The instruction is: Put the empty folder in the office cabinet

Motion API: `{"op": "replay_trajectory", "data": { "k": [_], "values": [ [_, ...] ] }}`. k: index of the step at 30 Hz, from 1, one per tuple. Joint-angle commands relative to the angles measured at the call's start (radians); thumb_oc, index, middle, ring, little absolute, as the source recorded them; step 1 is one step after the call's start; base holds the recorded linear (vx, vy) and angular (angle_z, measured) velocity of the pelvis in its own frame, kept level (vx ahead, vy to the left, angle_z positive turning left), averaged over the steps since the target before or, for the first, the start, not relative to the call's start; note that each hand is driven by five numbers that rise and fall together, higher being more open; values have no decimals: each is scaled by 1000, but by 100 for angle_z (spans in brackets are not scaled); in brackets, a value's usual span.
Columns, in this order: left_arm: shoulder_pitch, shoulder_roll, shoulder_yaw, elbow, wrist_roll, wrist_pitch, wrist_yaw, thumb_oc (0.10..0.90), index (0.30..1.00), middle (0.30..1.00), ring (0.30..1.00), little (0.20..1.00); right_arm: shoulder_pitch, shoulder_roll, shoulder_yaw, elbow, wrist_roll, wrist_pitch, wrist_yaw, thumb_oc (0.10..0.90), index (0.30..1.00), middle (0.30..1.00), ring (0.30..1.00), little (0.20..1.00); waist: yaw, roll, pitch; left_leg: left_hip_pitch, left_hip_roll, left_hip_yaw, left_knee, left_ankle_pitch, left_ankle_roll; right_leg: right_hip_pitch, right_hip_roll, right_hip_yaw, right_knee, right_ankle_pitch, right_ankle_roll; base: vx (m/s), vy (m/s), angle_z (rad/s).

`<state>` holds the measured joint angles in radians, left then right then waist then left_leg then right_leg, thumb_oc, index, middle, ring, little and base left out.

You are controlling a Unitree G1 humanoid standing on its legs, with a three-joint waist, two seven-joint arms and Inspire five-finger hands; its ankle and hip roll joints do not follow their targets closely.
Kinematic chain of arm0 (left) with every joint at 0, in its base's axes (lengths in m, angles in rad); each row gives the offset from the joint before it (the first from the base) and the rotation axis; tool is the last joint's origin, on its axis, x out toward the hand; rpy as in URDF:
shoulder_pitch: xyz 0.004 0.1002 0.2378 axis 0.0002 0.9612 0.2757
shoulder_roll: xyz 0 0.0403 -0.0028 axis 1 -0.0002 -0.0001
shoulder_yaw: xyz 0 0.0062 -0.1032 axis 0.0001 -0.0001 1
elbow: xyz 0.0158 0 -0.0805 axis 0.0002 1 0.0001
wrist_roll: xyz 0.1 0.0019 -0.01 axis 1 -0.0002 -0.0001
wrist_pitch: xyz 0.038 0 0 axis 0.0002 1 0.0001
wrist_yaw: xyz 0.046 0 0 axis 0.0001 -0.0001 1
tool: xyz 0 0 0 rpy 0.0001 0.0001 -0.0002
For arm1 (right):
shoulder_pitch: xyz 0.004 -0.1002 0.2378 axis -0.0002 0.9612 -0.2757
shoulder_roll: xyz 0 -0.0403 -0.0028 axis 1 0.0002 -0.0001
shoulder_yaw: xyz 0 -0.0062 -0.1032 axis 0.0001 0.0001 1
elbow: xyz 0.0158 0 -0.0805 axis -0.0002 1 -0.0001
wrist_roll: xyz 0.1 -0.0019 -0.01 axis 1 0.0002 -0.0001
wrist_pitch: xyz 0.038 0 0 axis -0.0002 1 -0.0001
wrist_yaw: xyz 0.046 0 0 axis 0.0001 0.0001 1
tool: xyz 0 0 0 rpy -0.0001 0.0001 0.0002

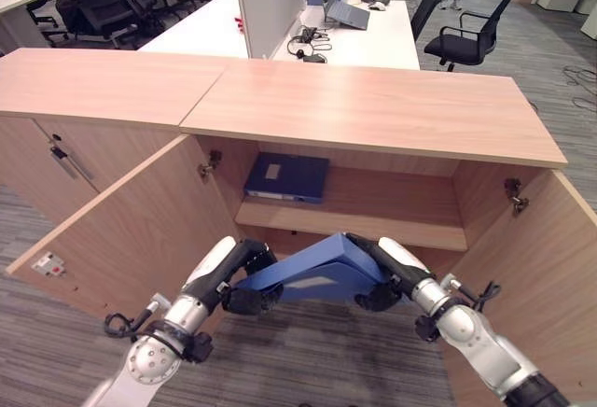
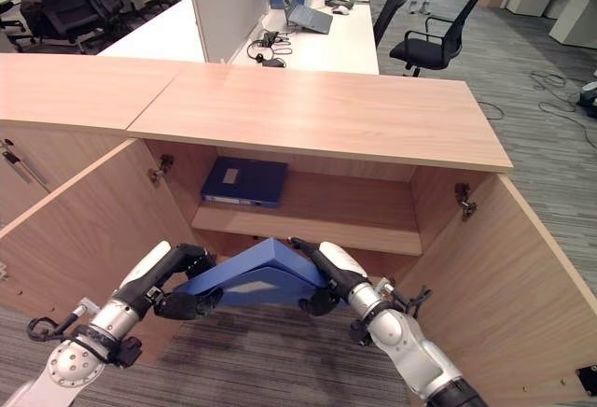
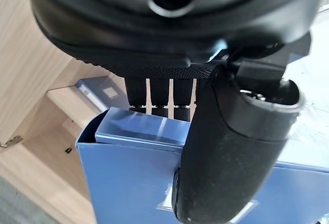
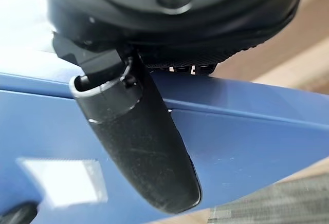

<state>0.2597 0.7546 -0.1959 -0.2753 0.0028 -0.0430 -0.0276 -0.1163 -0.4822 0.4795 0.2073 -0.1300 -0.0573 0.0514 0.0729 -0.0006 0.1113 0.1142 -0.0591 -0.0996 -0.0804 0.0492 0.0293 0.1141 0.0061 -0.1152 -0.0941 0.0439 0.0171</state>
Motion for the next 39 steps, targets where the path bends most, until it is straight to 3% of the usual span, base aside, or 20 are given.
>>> {"op": "replay_trajectory", "data": {
  "k": [1, 6, 12, 14, 16, 17, 20, 22, 23, 24, 26, 29, 33, 35, 36, 37, 39],
  "values": [
    [-132, -72, -53, -170, -196, -179, -14, 400, 300, 300, 300, 300, -80, 73, 108, -85, 123, -65, 12, 400, 300, 300, 300, 300, -1, -32, -65, -26, 1, -48, -7, -77, -24, 31, -51, -33, 7, -35, 90, 0, 0, 0],
    [-133, -69, -53, -173, -217, -181, -39, 400, 300, 300, 300, 300, -83, 79, 159, -97, 146, -74, 64, 400, 300, 300, 300, 300, 9, -33, -63, -26, -1, -52, -7, -76, -27, 34, -55, -40, 7, -36, 91, 0, 0, 0],
    [-107, -64, -51, -138, -254, -172, -69, 400, 300, 300, 300, 300, -36, 32, 109, -115, 146, -83, 67, 400, 300, 300, 300, 300, 8, -29, -66, -25, -2, -52, -7, -79, -26, 34, -58, -42, 7, -38, 96, 2, 5, 0],
    [-72, -66, -21, -115, -257, -164, -70, 400, 300, 300, 300, 300, -38, -20, 81, -158, 18, -94, 42, 400, 300, 300, 300, 300, 8, -29, -67, -24, -3, -51, -7, -81, -25, 35, -59, -42, 7, -38, 96, 0, 0, 0],
    [-37, -81, 18, -99, -267, -160, -56, 778, 867, 867, 867, 867, -29, -58, 61, -184, -68, -98, 26, 400, 300, 300, 300, 300, 9, -29, -69, -22, -4, -53, -7, -83, -23, 37, -59, -42, 7, -40, 97, 0, 0, 0],
    [-31, -96, 32, -73, -285, -152, -51, 800, 900, 900, 900, 900, -21, -79, 52, -190, -107, -94, 26, 400, 300, 300, 300, 300, 10, -30, -69, -23, -5, -55, -7, -84, -21, 37, -60, -45, 7, -41, 97, 0, 0, 0],
    [15, -159, 83, -22, -366, -131, -35, 800, 900, 900, 900, 900, 17, -115, 18, -182, -166, -87, 22, 400, 300, 300, 300, 300, 12, -29, -66, -22, -9, -57, -7, -84, -17, 41, -63, -48, 7, -39, 99, 12, 36, 3],
    [78, -250, 145, 34, -486, -109, -21, 800, 900, 900, 900, 900, 44, -148, -11, -177, -249, -86, 20, 400, 300, 300, 300, 300, 19, -26, -60, -18, -12, -59, -7, -95, -12, 45, -67, -51, 7, -44, 102, 16, 51, 2],
    [134, -302, 203, 75, -492, -99, 2, 800, 900, 900, 900, 900, 82, -174, -40, -179, -300, -86, 24, 400, 300, 300, 300, 300, 21, -24, -55, -17, -15, -61, -7, -96, -7, 46, -70, -54, 7, -44, 105, -9, 54, -2],
    [137, -304, 203, 74, -491, -99, 2, 800, 900, 900, 900, 900, 86, -176, -40, -181, -302, -86, 24, 400, 300, 300, 300, 300, 20, -23, -57, -16, -15, -62, -7, -96, -7, 47, -70, -54, 7, -44, 106, -8, 68, 0],
    [189, -396, 250, 229, -603, -63, 30, 800, 900, 900, 900, 900, 159, -196, -116, -167, -359, -69, -2, 400, 300, 300, 300, 300, 20, -14, -47, -24, -26, -58, -7, -92, 5, 40, -83, -58, 7, -36, 117, -22, 108, 10],
    [202, -419, 259, 342, -651, -32, 32, 800, 900, 900, 900, 900, 190, -185, -160, -153, -348, -43, -4, 400, 300, 300, 300, 300, 15, -1, -37, -27, -42, -54, -7, -92, 18, 35, -104, -59, 13, -23, 128, -23, 129, 3],
    [177, -473, 242, 584, -685, 18, 53, 800, 900, 900, 900, 900, 182, -154, -167, -116, -349, -10, -15, 400, 300, 300, 300, 300, 3, 32, -14, -24, -70, -47, -7, -98, 47, -48, -160, -47, 188, -57, 140, -43, 241, -7],
    [159, -529, 252, 723, -733, 39, 68, 800, 900, 900, 900, 900, 158, -142, -162, -92, -378, 6, -32, 400, 300, 300, 300, 300, 0, 46, 15, -2, -86, -28, -7, -110, 65, -117, -207, -41, 337, -21, 145, -10, 308, -26],
    [130, -561, 265, 858, -733, 54, 68, 800, 900, 900, 900, 900, 127, -124, -157, -59, -377, 19, -50, 400, 300, 300, 300, 300, 11, 48, 37, 19, -83, 15, -7, -124, 76, -198, -256, -100, 454, 37, 126, 31, 221, -42],
    [126, -570, 267, 893, -728, 60, 65, 800, 900, 900, 900, 900, 117, -120, -156, -52, -369, 23, -54, 400, 300, 300, 300, 300, 13, 47, 39, 28, -78, 31, -7, -132, 77, -218, -263, -135, 453, 47, 123, 32, 143, -57],
    [124, -571, 268, 895, -727, 59, 64, 800, 900, 900, 900, 900, 116, -120, -155, -52, -369, 23, -54, 400, 300, 300, 300, 300, 13, 48, 39, 27, -77, 31, -7, -132, 77, -219, -262, -135, 452, 48, 122, 47, -5, -59]
  ]
}}
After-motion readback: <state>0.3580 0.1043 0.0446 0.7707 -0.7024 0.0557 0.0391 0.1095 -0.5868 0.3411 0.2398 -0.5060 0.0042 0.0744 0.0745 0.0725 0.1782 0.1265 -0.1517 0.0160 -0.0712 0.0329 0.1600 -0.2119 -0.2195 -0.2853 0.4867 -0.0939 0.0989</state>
